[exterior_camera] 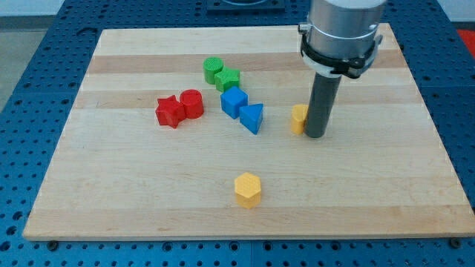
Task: Move the yellow heart closer to the green star and blue cube
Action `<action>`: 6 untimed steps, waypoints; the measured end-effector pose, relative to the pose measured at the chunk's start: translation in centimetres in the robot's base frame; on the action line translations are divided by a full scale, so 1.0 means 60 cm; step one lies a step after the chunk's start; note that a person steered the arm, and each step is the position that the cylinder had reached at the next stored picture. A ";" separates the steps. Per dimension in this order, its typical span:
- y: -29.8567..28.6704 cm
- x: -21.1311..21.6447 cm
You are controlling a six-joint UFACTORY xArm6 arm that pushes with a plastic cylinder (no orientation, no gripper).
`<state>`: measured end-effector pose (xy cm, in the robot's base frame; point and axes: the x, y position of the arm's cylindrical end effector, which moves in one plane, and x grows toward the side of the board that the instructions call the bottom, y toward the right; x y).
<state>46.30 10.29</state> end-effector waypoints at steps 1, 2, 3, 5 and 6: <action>0.003 0.021; -0.012 0.010; -0.025 -0.024; -0.042 -0.076; -0.045 -0.084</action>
<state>41.27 7.58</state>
